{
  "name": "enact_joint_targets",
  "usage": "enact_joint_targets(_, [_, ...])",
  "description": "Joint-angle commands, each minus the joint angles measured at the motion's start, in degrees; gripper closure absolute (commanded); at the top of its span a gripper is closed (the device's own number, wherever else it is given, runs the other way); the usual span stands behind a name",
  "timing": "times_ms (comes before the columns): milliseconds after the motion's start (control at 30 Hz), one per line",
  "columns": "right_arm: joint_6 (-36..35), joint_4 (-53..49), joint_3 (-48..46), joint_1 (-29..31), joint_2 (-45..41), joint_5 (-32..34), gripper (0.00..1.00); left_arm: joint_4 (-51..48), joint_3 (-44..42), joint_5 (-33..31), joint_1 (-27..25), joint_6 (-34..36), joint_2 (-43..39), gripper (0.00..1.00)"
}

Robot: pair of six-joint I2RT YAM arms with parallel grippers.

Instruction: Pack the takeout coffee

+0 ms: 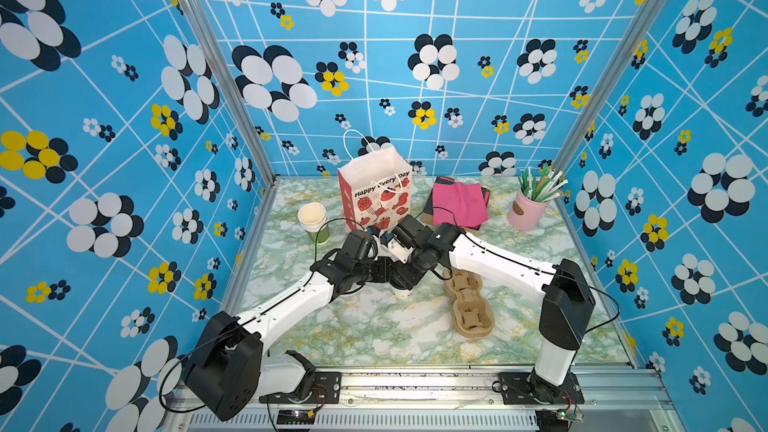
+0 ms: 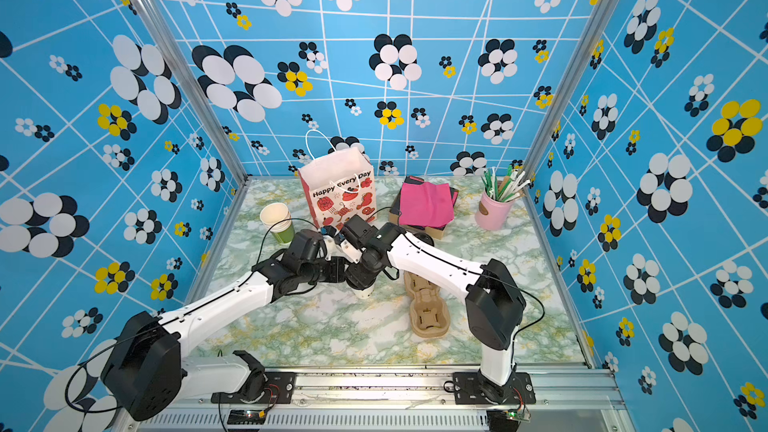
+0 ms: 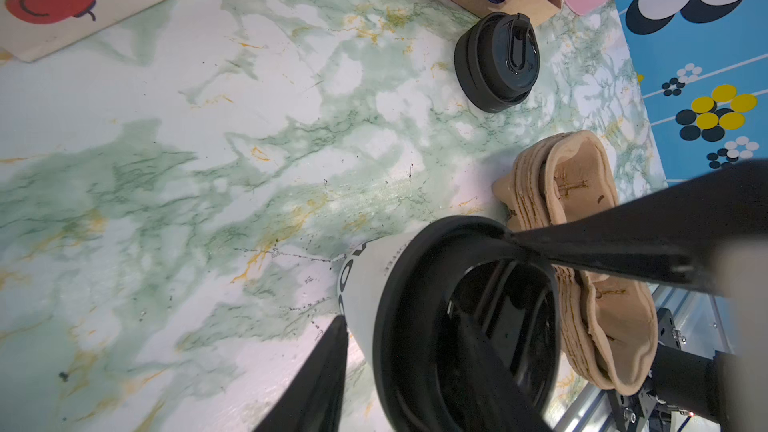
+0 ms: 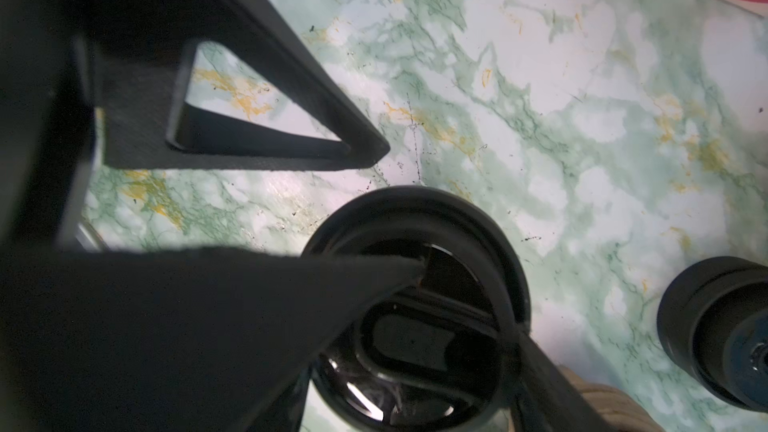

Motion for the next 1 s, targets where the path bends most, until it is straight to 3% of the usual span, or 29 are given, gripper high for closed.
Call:
enact_joint_targets(0, [1.9, 2.8, -1.7, -0.3, -0.8, 0.4, 0.29, -14.1, -3.9, -3.5, -0.8, 2.7, 1.2, 0.56])
enact_joint_targets(600, [3.3, 8.7, -4.8, -1.4, -5.6, 0.7, 0.19, -14.0, -2.5, -3.2, -3.1, 4.3, 0.4, 0.56])
enact_joint_targets(967, [3.6, 10.0, -7.7, -2.7, -11.1, 1.8, 0.07, -14.3, -2.0, -3.3, -3.6, 4.6, 0.4, 0.56])
